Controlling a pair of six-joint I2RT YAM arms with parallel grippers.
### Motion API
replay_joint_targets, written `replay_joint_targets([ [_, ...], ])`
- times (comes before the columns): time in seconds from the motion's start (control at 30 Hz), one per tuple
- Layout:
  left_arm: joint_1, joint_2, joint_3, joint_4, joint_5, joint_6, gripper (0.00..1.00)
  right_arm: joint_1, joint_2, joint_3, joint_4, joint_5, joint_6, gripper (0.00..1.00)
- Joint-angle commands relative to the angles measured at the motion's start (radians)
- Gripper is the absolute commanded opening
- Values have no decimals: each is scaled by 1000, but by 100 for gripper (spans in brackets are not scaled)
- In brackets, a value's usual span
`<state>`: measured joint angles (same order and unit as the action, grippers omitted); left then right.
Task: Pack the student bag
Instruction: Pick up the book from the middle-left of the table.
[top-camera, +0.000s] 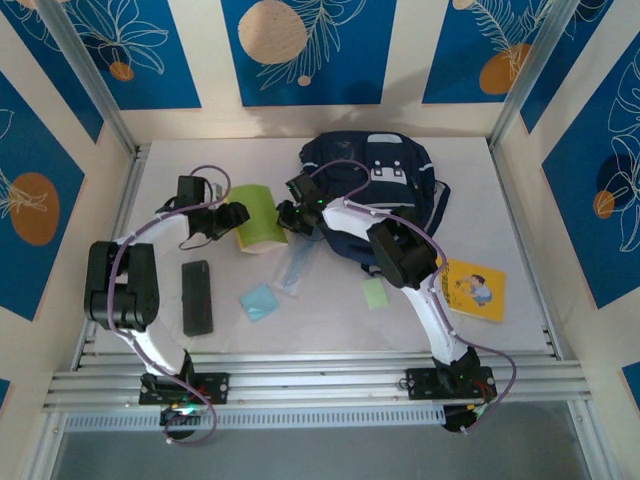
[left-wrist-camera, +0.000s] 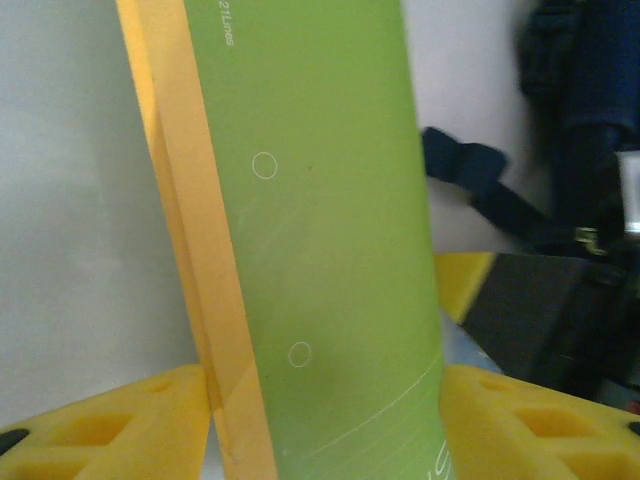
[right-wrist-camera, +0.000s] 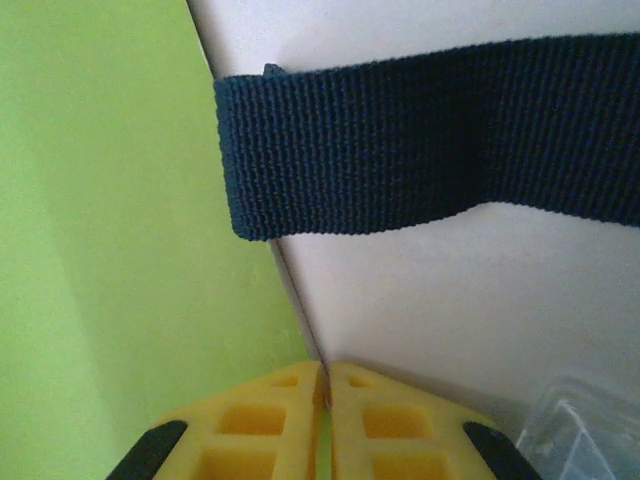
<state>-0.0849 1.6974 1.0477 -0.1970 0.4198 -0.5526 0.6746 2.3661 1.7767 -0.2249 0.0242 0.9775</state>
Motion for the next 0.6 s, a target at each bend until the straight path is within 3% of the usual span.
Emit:
replay_joint_targets([
  [0.0, -48, 4, -9, 18, 137, -20, 60, 43, 42, 0, -51, -57, 4, 12],
  [0.3, -49, 13, -12, -15, 86, -1, 58, 43, 46, 4, -63, -55, -2, 12],
  [0.43, -48, 5, -26, 44, 118, -20, 70, 42, 51, 7, -67, -61, -2, 12],
  [0.57, -60, 30, -29, 99, 145, -49, 72, 37, 51, 3, -58, -77, 3, 12],
])
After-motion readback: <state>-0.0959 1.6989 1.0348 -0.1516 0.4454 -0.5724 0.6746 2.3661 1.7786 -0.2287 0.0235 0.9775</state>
